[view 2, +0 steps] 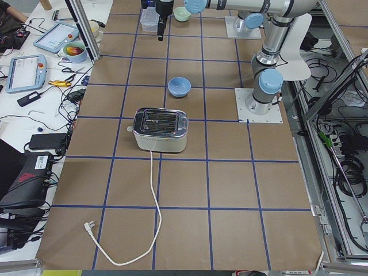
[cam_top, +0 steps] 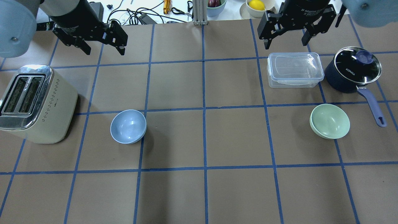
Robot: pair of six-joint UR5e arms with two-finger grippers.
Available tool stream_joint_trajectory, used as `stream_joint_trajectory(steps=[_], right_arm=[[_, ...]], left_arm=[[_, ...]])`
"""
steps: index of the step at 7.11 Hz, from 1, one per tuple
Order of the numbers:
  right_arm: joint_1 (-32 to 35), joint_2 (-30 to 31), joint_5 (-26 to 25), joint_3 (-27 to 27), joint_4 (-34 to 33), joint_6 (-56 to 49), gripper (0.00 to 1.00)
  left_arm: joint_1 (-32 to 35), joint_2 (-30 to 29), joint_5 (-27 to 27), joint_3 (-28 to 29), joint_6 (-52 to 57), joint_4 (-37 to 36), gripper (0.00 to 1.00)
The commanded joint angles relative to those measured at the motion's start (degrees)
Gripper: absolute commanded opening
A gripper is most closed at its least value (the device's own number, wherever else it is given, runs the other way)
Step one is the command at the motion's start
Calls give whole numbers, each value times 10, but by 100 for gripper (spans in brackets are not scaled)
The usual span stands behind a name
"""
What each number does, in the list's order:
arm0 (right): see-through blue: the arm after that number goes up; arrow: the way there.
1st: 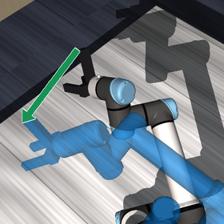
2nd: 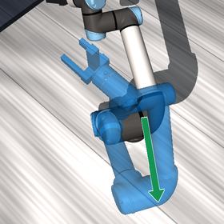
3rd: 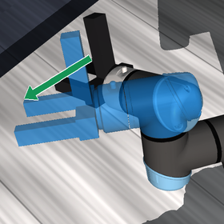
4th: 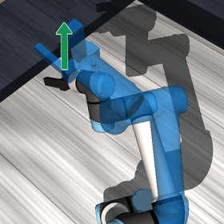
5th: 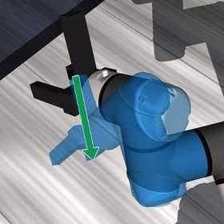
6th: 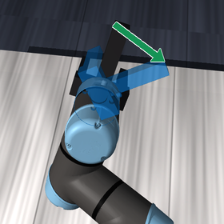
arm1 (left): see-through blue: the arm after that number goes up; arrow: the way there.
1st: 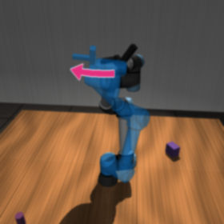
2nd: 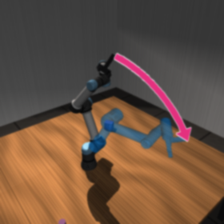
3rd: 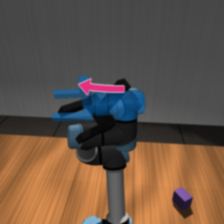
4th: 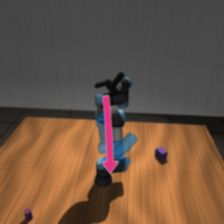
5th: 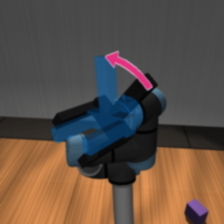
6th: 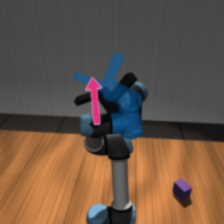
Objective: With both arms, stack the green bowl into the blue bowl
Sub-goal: 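Move the left gripper down toward the light blue bowl, then grasp the rim of the light blue bowl with the left gripper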
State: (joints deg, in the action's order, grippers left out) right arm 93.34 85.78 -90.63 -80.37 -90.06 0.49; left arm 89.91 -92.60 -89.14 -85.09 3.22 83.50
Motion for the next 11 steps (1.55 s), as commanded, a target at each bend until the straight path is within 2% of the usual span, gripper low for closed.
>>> stream_joint_trajectory(steps=[1,3,6,7,8,9,10,11], right_arm=[[0,0,-2,0,0,0,100],[1,0,-2,0,0,0,100],[1,0,-2,0,0,0,100],[1,-1,-2,-1,0,0,100],[1,-1,0,-1,0,0,100],[0,-2,-1,-1,1,0,100],[-2,-3,0,-1,1,0,100],[-3,-5,-1,-1,1,0,100]], left_arm=[[0,3,0,-4,-13,-3,100],[1,13,1,-30,-11,2,100],[1,63,1,-156,-9,-5,100],[1,69,-27,-208,-14,-17,100],[9,66,-36,-272,-22,-97,100],[39,56,-40,-339,-29,-207,100],[56,48,-38,-400,-73,-300,100],[56,34,-34,-427,-74,-353,100]])
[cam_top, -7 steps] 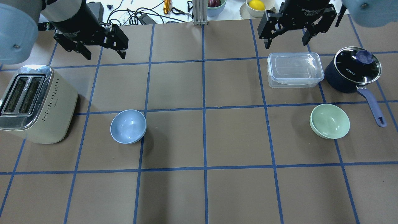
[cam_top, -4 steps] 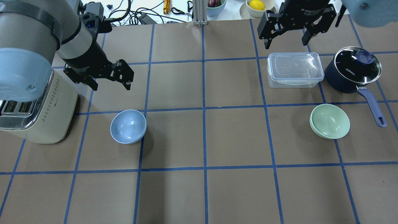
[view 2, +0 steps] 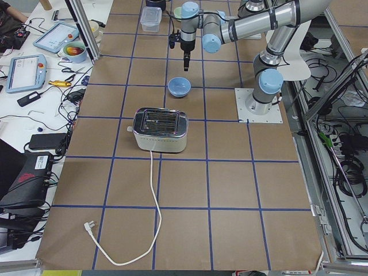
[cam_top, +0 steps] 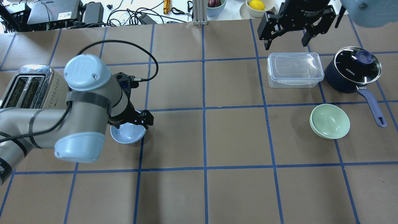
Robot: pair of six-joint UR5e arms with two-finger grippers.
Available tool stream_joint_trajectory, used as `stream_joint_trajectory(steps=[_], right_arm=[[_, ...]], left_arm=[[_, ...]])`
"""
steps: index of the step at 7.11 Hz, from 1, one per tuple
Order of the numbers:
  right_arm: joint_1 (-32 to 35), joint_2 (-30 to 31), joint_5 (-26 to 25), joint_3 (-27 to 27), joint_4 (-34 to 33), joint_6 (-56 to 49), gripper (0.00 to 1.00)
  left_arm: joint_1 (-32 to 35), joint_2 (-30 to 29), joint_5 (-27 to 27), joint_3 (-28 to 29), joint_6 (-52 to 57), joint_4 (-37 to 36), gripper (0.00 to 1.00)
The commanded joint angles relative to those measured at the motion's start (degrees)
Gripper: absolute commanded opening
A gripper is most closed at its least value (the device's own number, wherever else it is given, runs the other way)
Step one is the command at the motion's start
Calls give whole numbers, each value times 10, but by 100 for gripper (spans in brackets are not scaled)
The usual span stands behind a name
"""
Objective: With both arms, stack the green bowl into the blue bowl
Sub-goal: 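Grasp the rim of the light blue bowl with the left gripper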
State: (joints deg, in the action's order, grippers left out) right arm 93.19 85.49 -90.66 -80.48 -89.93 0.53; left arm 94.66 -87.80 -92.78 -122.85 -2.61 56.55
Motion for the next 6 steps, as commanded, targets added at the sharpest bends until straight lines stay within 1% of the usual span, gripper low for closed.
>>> stream_joint_trajectory(steps=[1,3,4,5,6], right_arm=[[-3,-3,0,0,0,0,100],[-5,-3,-1,0,1,0,100],[-6,-4,-1,0,0,0,100],[-18,-4,0,-1,3,-1,100],[-29,-4,3,-1,12,-2,100]], left_arm=[[8,-32,2,-47,-15,-99,98],[8,-96,-2,-32,-15,-172,97],[8,-120,1,-33,-13,-204,89],[8,-140,1,-33,-13,-218,71],[8,-148,1,-34,-10,-219,41]])
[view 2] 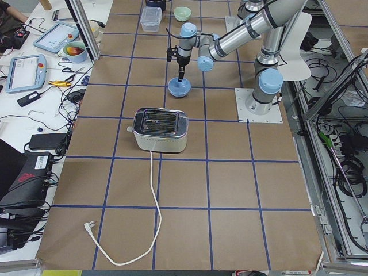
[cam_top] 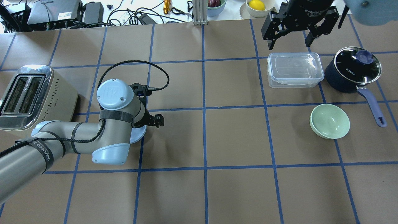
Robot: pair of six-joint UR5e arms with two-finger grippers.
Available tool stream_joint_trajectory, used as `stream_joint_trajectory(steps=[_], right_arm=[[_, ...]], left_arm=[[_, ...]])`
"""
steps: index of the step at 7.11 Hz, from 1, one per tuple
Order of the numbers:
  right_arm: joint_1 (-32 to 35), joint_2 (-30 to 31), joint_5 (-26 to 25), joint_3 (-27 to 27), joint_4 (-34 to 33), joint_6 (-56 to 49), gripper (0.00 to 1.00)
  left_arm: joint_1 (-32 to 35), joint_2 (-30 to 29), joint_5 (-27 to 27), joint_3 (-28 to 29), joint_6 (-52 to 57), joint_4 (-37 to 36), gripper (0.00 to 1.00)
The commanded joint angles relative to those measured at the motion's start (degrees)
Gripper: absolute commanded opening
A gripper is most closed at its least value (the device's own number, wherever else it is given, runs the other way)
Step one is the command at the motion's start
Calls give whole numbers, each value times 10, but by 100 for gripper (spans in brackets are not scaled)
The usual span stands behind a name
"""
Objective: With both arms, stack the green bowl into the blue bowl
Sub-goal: 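Grasp the rim of the light blue bowl with the left gripper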
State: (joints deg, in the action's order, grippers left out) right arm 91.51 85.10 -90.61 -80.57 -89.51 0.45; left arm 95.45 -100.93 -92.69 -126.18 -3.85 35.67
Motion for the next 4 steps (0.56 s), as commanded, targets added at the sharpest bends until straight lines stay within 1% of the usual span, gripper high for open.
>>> stream_joint_trajectory(steps=[1,2,3,4], right_arm=[[-28,-1,0,1,24,-1,100],[-63,-2,-1,-1,37,-6,100],[-103,-19,-1,-7,37,-42,100],[-146,-42,3,-7,36,-115,100]], left_arm=[[0,-20,2,1,1,-13,11],[0,-19,-2,2,1,-13,9],[1,-17,-3,6,1,-12,9],[8,-23,7,30,-12,-7,9]])
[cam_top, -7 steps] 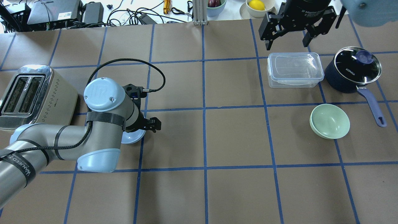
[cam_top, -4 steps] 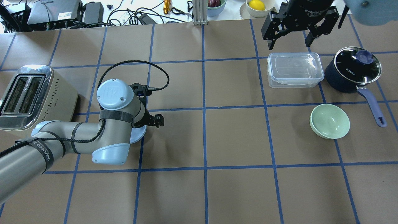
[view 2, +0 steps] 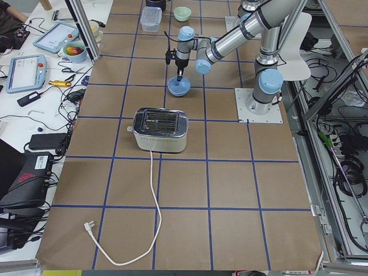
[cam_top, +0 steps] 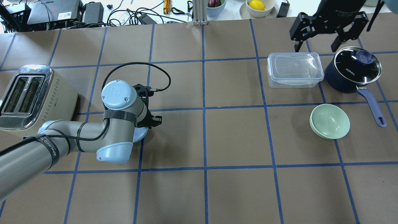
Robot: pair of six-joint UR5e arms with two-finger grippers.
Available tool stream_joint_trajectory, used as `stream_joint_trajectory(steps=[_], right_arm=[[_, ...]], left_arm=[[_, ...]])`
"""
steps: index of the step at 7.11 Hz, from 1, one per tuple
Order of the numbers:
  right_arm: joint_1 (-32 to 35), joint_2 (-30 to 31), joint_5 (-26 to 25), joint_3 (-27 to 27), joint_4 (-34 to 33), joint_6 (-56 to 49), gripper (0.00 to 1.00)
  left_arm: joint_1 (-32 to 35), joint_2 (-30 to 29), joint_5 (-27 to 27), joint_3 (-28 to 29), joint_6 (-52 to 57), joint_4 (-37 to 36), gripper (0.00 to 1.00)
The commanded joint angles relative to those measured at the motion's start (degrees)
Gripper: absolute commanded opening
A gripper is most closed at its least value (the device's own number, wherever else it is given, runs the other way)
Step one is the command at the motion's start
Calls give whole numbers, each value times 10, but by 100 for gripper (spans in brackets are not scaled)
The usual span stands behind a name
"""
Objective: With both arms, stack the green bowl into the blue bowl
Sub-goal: 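Slide the blue bowl to center with left gripper while right grasps green bowl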
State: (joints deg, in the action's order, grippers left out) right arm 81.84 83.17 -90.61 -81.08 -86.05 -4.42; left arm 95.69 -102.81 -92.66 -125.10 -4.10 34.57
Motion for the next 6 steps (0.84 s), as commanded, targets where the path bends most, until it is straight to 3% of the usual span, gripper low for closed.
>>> stream_joint_trajectory(steps=[1,3,6], right_arm=[[-69,-31,-3,-5,4,-91,100],[-122,-48,-5,-77,-51,-174,100],[-192,-48,-39,-271,-283,-273,100]], left_arm=[[25,-11,32,65,-45,47,8],[101,-61,32,207,-162,157,8],[196,-142,33,298,-298,159,8]])
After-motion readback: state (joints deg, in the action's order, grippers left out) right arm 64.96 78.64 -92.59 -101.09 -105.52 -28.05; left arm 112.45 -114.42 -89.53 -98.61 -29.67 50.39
